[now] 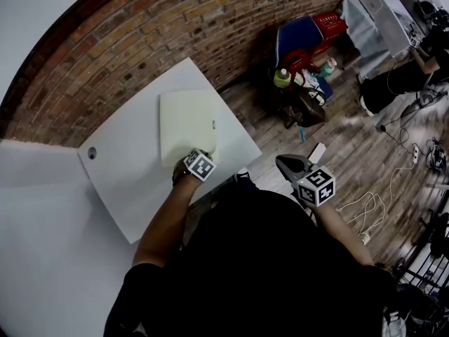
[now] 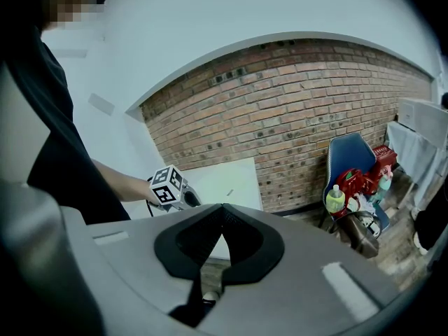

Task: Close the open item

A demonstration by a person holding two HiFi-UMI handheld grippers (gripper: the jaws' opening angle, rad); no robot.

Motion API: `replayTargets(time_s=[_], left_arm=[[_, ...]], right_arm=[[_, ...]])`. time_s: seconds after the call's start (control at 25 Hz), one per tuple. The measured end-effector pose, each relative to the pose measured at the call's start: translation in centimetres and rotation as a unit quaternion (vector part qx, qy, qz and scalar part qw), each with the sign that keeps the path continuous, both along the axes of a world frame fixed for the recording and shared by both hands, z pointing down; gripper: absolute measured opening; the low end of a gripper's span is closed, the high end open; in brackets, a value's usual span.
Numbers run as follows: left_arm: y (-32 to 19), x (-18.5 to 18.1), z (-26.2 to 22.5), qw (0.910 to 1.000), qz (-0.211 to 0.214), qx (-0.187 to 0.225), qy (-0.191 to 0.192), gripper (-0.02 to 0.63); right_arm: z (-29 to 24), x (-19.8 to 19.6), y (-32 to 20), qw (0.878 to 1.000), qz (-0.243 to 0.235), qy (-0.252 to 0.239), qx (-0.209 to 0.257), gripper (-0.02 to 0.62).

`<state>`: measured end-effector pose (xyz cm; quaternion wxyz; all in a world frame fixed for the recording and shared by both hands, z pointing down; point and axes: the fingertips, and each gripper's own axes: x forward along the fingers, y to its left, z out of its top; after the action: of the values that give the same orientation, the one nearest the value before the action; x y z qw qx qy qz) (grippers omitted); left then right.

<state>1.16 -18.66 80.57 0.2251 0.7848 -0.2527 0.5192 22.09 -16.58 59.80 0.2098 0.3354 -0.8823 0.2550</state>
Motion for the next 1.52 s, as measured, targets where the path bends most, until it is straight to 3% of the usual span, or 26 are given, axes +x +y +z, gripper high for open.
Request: replayTargets(time_s=[0.48, 0.72, 1.0, 1.28, 1.52], left_arm=[[0.2, 0.2, -0.3, 1.0, -0.002, 0.004, 0.009, 0.077], [1.5, 0.1, 0.0, 0.9995, 0.008, -0.023, 0.018, 0.164], [2.4, -0.3, 0.0, 0.9989, 0.006, -0.038, 0.027, 0.176], [2.2, 0.0, -0.3, 0.9981, 0.002, -0.025, 0.056, 0.181], [1.6, -0.5, -0.9, 0.9951, -0.026, -0.015, 0.095, 0.181]], right_arm=[[0.2, 0.1, -0.1, 1.0, -0.006, -0.003, -0.004, 0.002], [0.1, 0.1, -0.1, 1.0, -0.007, 0.0, -0.004, 0.002], [0.1, 0.0, -0.1, 1.0, -0.006, 0.0, -0.003, 0.003], [0.0, -0.6, -0.2, 1.0, -0.01, -0.002, -0.002, 0.002], [-0.2, -1.2, -0.2, 1.0, -0.015, 0.0, 0.0, 0.002]])
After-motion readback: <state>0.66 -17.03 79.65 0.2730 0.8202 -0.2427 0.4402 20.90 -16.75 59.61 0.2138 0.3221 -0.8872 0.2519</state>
